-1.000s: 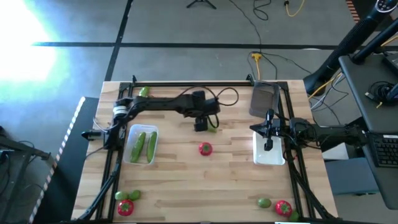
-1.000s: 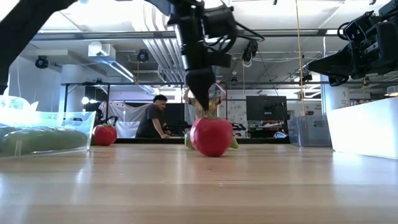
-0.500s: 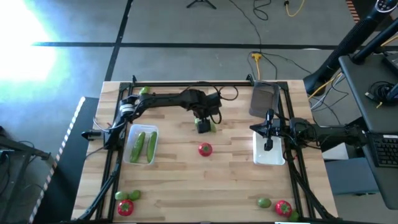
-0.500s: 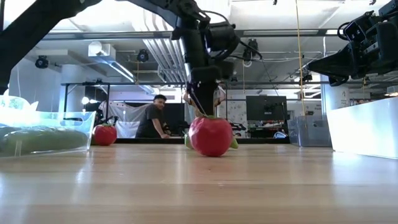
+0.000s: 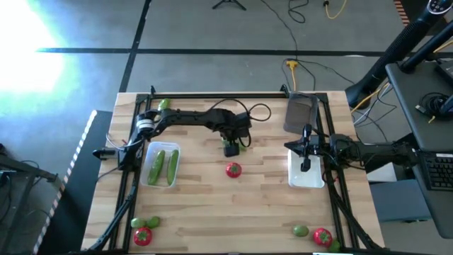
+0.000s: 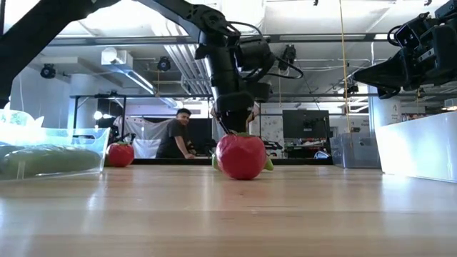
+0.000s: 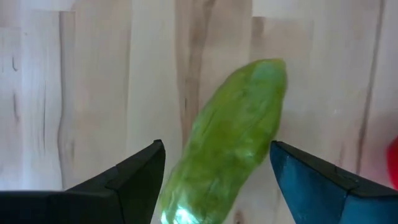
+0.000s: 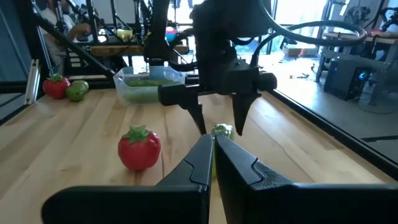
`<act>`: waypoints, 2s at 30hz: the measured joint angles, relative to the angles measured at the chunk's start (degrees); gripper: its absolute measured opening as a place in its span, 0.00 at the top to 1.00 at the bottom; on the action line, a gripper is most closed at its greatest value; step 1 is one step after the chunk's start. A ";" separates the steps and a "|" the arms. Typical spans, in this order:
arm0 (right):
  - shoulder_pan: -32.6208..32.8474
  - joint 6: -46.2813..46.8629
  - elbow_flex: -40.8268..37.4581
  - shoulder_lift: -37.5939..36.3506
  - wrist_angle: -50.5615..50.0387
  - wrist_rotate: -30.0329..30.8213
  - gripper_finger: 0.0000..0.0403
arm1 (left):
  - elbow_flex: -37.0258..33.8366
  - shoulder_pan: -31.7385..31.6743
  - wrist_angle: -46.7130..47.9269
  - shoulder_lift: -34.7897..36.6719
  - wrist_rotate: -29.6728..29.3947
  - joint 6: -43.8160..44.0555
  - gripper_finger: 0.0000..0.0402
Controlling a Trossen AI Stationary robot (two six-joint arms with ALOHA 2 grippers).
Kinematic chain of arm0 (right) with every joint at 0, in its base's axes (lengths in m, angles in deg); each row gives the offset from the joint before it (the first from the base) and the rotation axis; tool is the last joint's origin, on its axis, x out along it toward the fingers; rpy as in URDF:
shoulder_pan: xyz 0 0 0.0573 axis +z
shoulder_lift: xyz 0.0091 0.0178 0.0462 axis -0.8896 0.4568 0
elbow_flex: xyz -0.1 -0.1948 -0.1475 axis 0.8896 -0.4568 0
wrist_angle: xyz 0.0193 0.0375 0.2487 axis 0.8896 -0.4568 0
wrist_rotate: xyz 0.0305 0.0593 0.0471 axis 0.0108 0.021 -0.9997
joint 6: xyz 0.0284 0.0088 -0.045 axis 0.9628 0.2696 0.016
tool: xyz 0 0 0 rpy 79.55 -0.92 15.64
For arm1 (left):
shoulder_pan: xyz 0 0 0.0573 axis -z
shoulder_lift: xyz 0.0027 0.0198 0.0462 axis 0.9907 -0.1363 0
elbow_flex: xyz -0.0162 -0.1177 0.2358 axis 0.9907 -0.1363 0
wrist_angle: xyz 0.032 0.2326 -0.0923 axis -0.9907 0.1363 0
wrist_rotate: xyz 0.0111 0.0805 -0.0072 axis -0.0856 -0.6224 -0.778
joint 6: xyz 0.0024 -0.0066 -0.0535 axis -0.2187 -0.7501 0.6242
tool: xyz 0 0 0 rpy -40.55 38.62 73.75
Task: Sort produce into baskets
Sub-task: Put the cucumber into the transparent bin
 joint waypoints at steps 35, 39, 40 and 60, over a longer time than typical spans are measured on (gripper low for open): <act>0.00 0.00 0.00 -0.01 0.00 0.00 0.97 | -7.05 4.11 9.58 7.08 -0.40 20.39 0.64; 0.00 0.00 0.00 -0.01 0.00 0.00 0.97 | -8.82 8.74 17.21 14.03 -1.57 31.94 0.61; 0.01 0.00 0.00 0.00 -0.01 -0.01 0.97 | -9.77 10.72 18.35 16.52 -2.79 35.46 0.60; 0.00 0.00 0.00 0.01 -0.02 0.00 0.97 | -44.25 35.63 26.79 44.00 -3.40 123.54 0.59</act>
